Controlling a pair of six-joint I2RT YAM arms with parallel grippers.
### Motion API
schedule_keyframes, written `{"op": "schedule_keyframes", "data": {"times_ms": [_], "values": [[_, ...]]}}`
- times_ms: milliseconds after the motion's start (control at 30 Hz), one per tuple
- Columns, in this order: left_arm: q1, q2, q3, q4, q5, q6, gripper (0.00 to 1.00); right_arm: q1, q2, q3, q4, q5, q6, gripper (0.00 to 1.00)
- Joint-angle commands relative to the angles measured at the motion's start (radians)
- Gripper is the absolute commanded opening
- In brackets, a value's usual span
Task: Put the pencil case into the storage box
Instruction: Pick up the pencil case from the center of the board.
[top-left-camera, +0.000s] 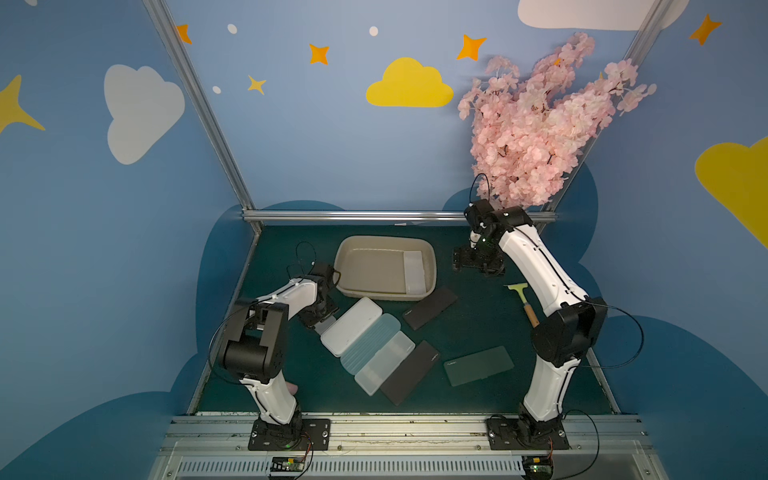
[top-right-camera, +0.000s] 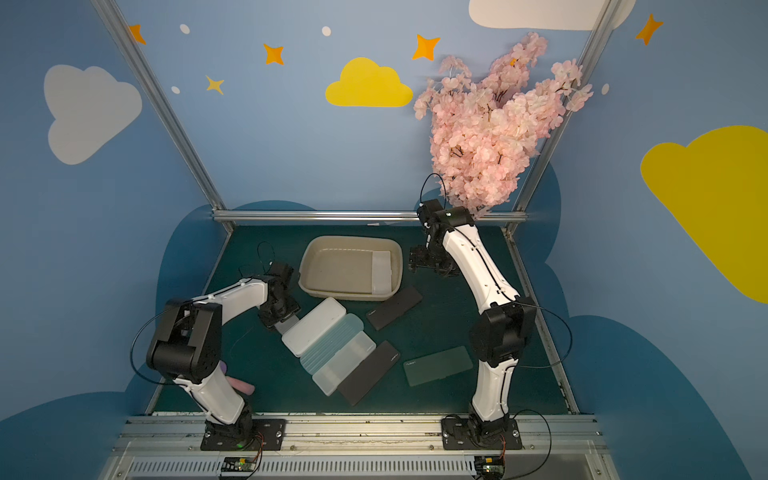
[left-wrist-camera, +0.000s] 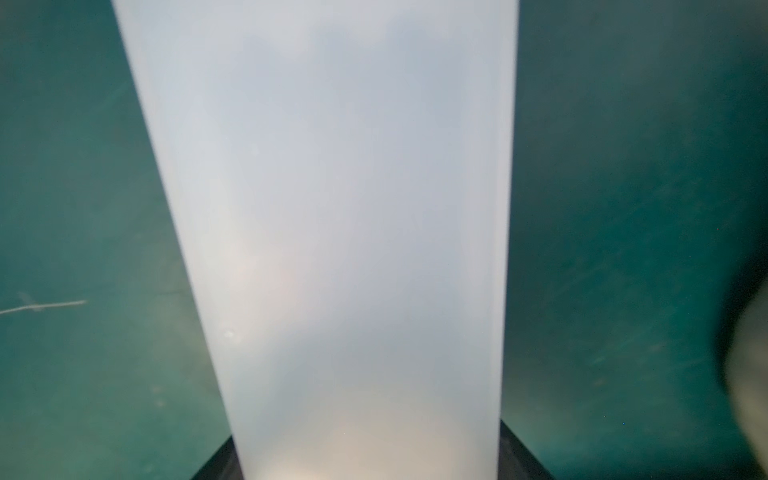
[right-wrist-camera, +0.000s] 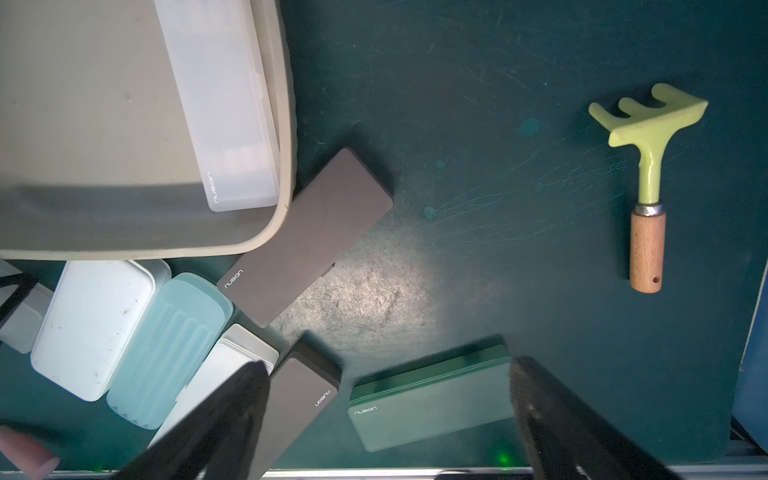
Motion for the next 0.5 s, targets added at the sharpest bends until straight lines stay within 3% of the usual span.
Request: {"op": "schedule_keyframes", "data": {"times_ms": [0,300,467], "values": [[0.013,-0.111,-0.007,-0.1,-0.031,0.085,0.55,0.011,0.013,0.025,-0.03,0.011,0.018,0.95],[0.107,-0.358,0.116,-0.26,-0.082,0.251,0.56,0.013,0.0,0.004,0.007,-0.009,-0.005,0.94],[0.097,-0.335,0.291,-0.252,0.033,0.353,0.56,0.011,-0.012,-0.033,0.028,-0.018,-0.017,0.94]]}}
